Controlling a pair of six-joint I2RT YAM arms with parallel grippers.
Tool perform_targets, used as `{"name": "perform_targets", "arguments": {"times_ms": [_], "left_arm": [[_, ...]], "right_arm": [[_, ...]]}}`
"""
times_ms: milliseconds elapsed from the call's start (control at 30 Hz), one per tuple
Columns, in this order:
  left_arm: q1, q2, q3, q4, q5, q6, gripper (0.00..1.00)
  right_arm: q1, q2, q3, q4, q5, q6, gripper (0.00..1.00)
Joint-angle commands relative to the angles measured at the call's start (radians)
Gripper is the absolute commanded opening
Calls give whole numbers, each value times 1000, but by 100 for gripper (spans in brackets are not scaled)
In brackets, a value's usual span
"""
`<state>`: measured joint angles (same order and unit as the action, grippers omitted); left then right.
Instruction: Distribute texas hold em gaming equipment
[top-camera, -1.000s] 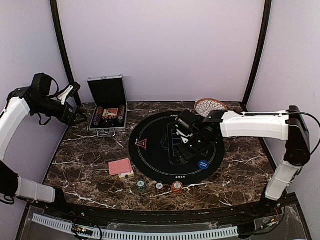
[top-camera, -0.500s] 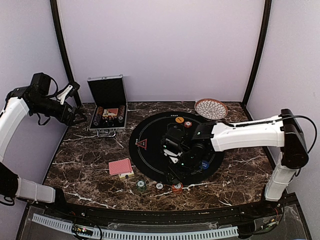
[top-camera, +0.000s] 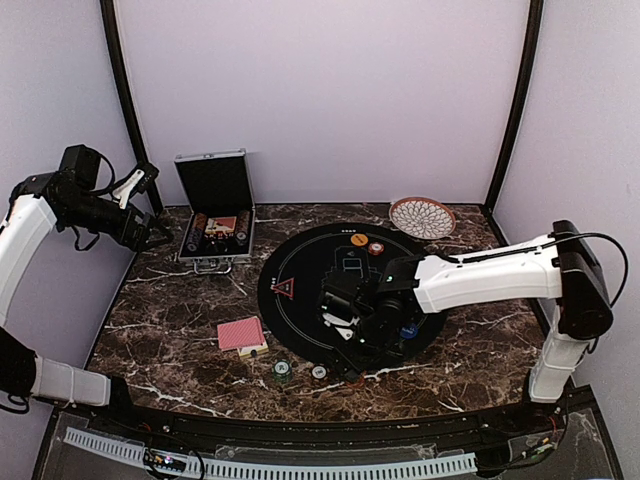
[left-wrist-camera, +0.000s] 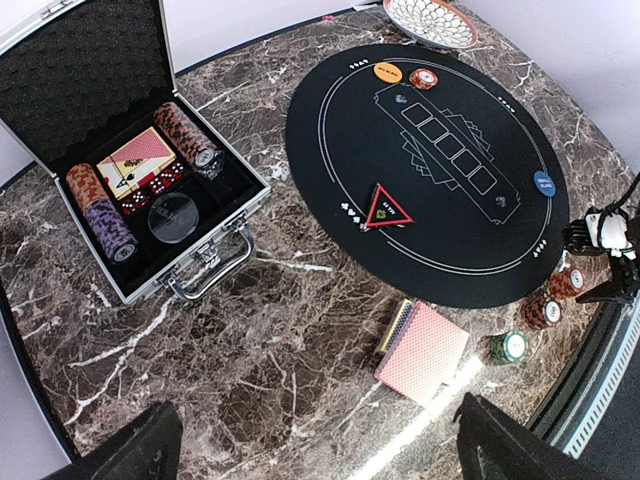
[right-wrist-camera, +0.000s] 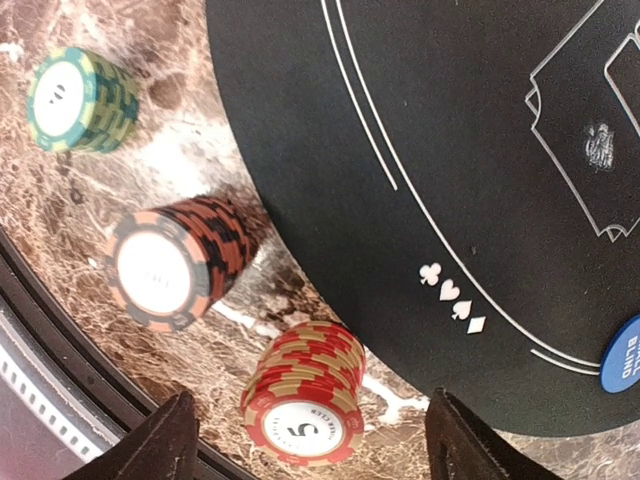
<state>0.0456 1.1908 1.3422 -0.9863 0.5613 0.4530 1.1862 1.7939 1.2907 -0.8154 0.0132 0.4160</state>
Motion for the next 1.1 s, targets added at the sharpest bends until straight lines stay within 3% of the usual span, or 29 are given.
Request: {"name": "perform_targets", "arguments": {"times_ms": [0, 467, 1067], "left_arm": [[-4, -19, 35, -26, 18, 14, 99], [-4, -16, 35, -26, 18, 12, 99], [-4, -19, 31, -26, 16, 14, 99]], "right_arm": [[10, 24, -26, 4, -8, -8, 78], [20, 36, -39, 19, -35, -3, 70], [29, 25, -15, -9, -17, 5, 46]]}}
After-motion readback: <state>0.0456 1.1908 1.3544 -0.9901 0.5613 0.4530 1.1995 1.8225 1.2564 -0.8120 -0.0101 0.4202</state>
